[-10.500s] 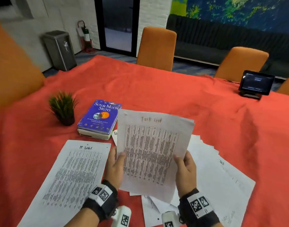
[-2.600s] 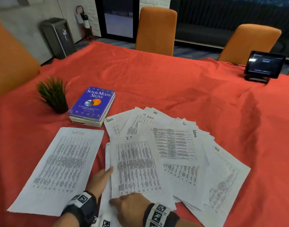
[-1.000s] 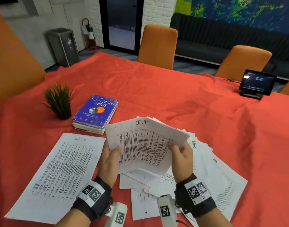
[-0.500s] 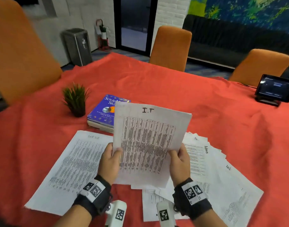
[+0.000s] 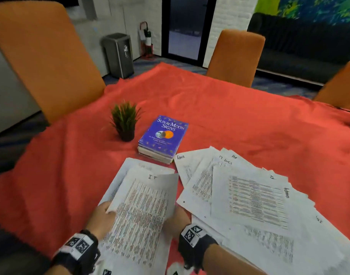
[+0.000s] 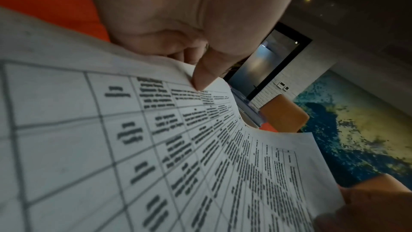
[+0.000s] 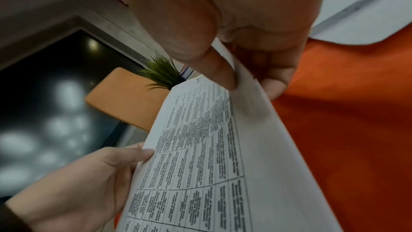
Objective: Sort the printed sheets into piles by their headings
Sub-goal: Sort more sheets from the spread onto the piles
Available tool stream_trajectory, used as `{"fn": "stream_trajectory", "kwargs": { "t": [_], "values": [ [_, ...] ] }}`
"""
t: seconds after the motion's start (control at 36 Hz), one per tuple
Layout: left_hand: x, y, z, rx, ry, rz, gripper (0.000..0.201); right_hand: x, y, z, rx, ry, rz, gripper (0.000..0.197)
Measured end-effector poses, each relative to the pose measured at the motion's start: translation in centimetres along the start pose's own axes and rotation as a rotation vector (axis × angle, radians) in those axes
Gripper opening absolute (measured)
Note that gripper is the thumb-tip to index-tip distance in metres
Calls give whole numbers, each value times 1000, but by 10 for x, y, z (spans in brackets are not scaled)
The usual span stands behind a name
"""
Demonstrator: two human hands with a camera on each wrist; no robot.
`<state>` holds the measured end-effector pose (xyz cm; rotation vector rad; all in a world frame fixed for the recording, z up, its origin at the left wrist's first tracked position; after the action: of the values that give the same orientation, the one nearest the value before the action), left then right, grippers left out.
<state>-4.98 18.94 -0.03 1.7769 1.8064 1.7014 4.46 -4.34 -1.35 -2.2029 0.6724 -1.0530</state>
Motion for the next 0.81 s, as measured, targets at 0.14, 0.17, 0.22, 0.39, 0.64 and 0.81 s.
{"fn": "stream_trajectory", "kwargs": {
  "t": [0.14,0.17,0.22,0.39,0.64,0.81],
  "values": [
    [20,4,22,0,43,-33,23,0,-25,14,-32,24,0,14],
    [22,2,30,7,47,-32,21,0,-27,16,-60,44,20,24],
    [25,3,42,13,54,-28,18,4,-30,20,-110,86,47,36],
    [24,6,66,15,74,9,19,9,-30,25,-235,132,93,37],
    [21,-3,80,19,114,66,24,-2,-17,31,-304,105,121,56],
    [22,-9,79,77,167,92,37,3,-17,26,-265,166,120,48]
  ]
}}
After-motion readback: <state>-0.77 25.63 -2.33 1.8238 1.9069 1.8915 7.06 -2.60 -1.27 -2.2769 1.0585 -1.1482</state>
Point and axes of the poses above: each hand's wrist, its own z-axis towards the middle knuckle, its own x-axis out of the back of the hand, y = z × x, the point moved 10 cm from there along z, towards the middle knuckle, and after that the axes turned 5 degrees about y, right-handed, at the moved point
